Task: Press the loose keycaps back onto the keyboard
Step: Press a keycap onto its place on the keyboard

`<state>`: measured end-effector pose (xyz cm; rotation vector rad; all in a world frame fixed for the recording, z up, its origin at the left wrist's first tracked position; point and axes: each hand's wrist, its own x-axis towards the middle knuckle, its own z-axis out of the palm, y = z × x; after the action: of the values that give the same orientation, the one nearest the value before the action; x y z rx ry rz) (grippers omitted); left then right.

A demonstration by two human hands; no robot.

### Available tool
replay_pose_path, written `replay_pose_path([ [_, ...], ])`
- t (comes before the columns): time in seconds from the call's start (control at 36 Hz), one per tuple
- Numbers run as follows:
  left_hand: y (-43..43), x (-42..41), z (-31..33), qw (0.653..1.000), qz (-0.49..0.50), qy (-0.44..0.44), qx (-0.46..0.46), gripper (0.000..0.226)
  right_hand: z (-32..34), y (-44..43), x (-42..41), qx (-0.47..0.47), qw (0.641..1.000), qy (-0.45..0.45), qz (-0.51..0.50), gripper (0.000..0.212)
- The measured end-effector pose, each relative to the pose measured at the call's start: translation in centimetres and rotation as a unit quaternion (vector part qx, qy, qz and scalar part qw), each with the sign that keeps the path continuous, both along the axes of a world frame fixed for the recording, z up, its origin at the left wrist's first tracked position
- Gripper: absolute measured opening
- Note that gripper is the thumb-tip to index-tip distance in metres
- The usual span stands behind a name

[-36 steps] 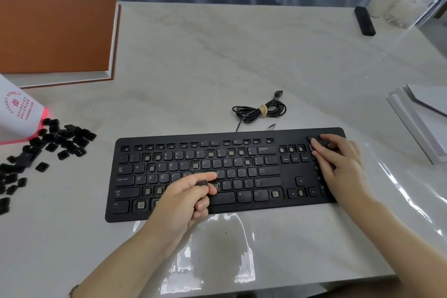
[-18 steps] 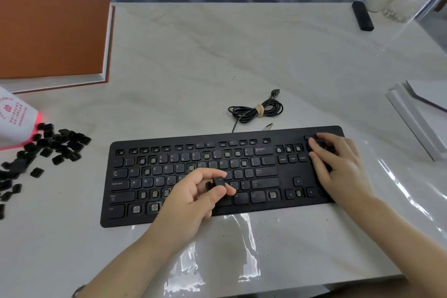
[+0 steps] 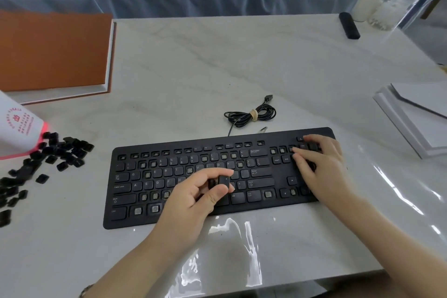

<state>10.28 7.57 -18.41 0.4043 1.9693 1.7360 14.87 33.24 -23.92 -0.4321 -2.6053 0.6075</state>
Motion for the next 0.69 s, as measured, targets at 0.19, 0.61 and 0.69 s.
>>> replay_pose_path([
  [0.19, 0.7, -0.2, 0.0, 0.994, -0.014, 0.088, -0.063, 0.027, 6.0, -8.1, 0.0, -0.509, 0.847, -0.131, 0.077, 0.012],
  [0.61, 2.4, 0.0, -1.2, 0.993, -0.026, 0.078, -0.085, 0.039, 4.7, -8.9, 0.8, -0.752, 0.649, -0.112, -0.027, 0.019],
  [0.69, 2.9, 0.3, -1.2, 0.993, -0.017, 0.060, -0.098, 0.033, 4.6, -7.5, 1.5, -0.738, 0.668, -0.082, -0.056, 0.016],
])
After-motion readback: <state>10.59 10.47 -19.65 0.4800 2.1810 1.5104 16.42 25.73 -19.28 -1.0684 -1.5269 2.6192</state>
